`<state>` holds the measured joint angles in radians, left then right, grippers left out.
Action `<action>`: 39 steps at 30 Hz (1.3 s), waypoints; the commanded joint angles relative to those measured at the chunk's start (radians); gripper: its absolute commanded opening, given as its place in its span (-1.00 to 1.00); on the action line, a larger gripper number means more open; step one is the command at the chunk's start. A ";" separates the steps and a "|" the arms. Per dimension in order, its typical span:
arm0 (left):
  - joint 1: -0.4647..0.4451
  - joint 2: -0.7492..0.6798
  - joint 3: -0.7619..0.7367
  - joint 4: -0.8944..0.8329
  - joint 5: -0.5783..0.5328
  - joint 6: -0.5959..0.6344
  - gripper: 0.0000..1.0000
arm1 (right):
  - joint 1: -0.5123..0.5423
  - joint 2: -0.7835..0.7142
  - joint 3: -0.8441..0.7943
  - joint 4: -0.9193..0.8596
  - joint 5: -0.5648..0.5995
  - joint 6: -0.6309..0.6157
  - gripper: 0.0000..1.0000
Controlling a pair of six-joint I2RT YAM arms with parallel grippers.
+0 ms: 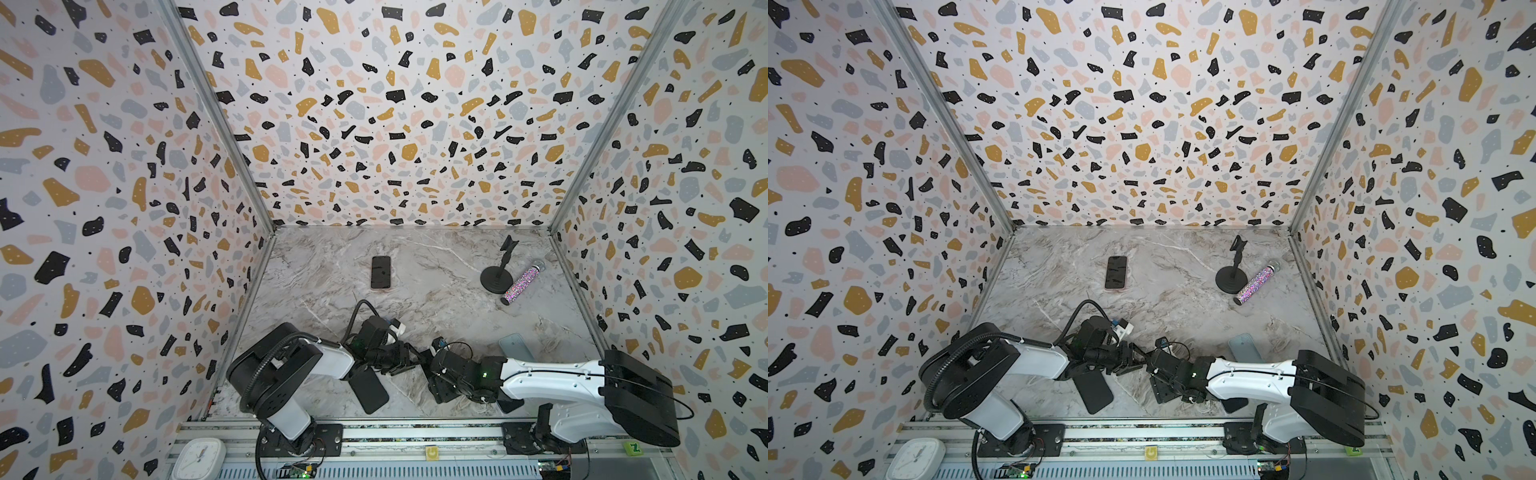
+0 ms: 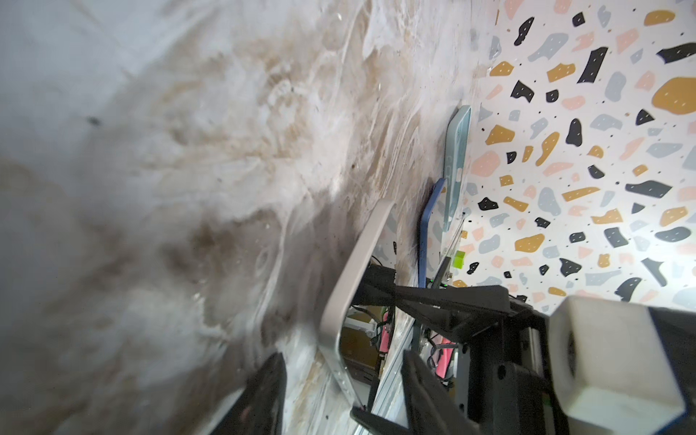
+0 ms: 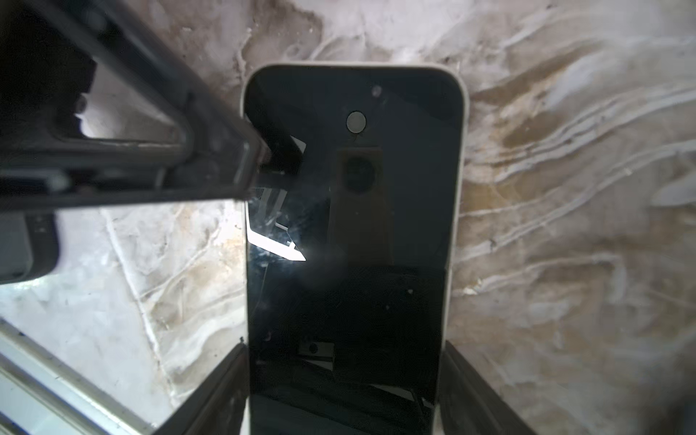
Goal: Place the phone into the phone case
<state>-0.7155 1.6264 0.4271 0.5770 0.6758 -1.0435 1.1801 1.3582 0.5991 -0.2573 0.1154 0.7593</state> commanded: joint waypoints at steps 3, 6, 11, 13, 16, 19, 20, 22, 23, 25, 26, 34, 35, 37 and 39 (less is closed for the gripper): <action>-0.006 0.024 -0.016 0.138 0.018 -0.011 -0.20 | -0.007 -0.008 -0.041 0.007 -0.045 -0.016 -0.07; -0.007 0.036 -0.010 0.145 0.014 0.008 -0.31 | -0.009 -0.011 -0.037 0.003 -0.045 -0.023 -0.08; -0.007 0.039 -0.026 0.200 0.017 -0.013 -0.61 | -0.011 -0.035 -0.034 -0.011 -0.033 -0.029 -0.07; -0.007 0.030 -0.037 0.205 0.009 -0.013 -0.76 | -0.010 -0.052 -0.033 -0.016 -0.029 -0.038 -0.05; -0.007 0.021 -0.050 0.235 0.005 -0.034 -0.88 | -0.011 -0.086 -0.009 -0.042 -0.025 -0.058 0.08; -0.007 0.001 -0.075 0.314 -0.002 -0.098 -0.91 | -0.011 -0.140 0.031 -0.097 -0.001 -0.045 0.34; -0.006 -0.009 -0.085 0.338 -0.011 -0.124 -0.93 | -0.010 -0.167 0.046 -0.113 0.006 -0.026 0.41; -0.007 -0.026 -0.094 0.386 -0.038 -0.187 -1.00 | -0.012 -0.231 0.060 -0.148 0.041 0.031 0.51; -0.007 -0.033 -0.099 0.407 -0.056 -0.228 -1.00 | -0.016 -0.272 0.065 -0.168 0.065 0.080 0.55; -0.006 -0.039 -0.117 0.498 -0.087 -0.322 -1.00 | -0.036 -0.370 0.050 -0.184 0.088 0.170 0.59; -0.004 -0.042 -0.126 0.540 -0.100 -0.363 -1.00 | -0.061 -0.434 0.029 -0.177 0.086 0.216 0.60; -0.004 -0.072 -0.099 0.597 -0.189 -0.480 -1.00 | -0.200 -1.034 -0.282 0.042 0.025 0.613 0.57; -0.003 -0.078 -0.097 0.598 -0.198 -0.487 -1.00 | -0.200 -1.099 -0.331 0.062 0.023 0.677 0.50; -0.004 -0.091 -0.094 0.601 -0.211 -0.497 -1.00 | -0.201 -1.199 -0.417 0.114 0.007 0.770 0.41; -0.004 -0.101 -0.095 0.615 -0.228 -0.508 -1.00 | -0.201 -1.248 -0.469 0.147 0.001 0.823 0.39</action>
<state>-0.7197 1.5620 0.3046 1.0637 0.4839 -1.5093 0.9817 0.1497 0.1738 -0.1860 0.1303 1.3975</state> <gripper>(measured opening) 0.070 0.699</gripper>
